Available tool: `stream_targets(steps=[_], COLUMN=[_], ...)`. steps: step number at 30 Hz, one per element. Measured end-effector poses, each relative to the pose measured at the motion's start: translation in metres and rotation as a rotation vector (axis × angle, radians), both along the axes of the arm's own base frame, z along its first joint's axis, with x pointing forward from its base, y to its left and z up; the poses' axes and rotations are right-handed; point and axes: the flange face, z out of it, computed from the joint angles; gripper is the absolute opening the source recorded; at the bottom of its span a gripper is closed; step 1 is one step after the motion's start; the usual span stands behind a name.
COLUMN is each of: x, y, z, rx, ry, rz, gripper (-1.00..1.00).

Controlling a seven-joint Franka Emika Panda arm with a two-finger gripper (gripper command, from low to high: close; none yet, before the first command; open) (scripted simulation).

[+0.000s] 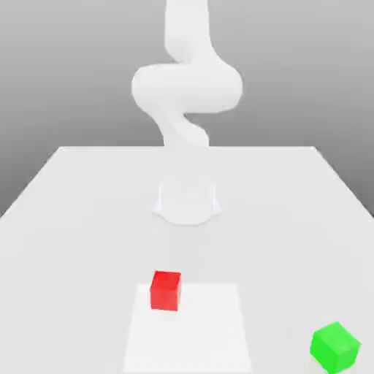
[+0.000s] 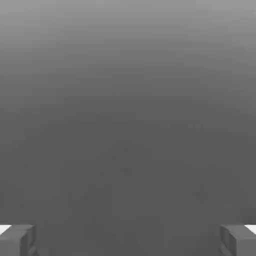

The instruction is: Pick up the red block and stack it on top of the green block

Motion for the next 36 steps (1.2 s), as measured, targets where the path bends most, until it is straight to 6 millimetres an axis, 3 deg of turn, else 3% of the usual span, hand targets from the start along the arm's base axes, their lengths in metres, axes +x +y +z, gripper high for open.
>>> stream_targets(steps=[4,9,13,17,19,24,25,31,36], x=[0.038,0.051,0.034,-0.010,-0.021,-0.026,-0.026,-0.027,-0.025], y=[-0.010,-0.021,-0.028,-0.033,-0.034,-0.034,-0.034,-0.034,-0.034], z=[-0.099,-0.224,-0.325,-0.427,-0.460,-0.508,-0.515,-0.518,-0.485], rx=[0.007,0.017,0.027,0.039,0.042,0.043,0.043,0.043,0.043], ry=[0.150,0.336,0.494,0.670,0.708,0.720,0.720,0.720,0.720], rz=[-0.021,-0.047,-0.069,-0.093,-0.097,-0.099,-0.099,-0.099,-0.099], gripper=[0.00,0.00,0.00,0.00,0.00,0.00,-1.00,-1.00,-1.00])
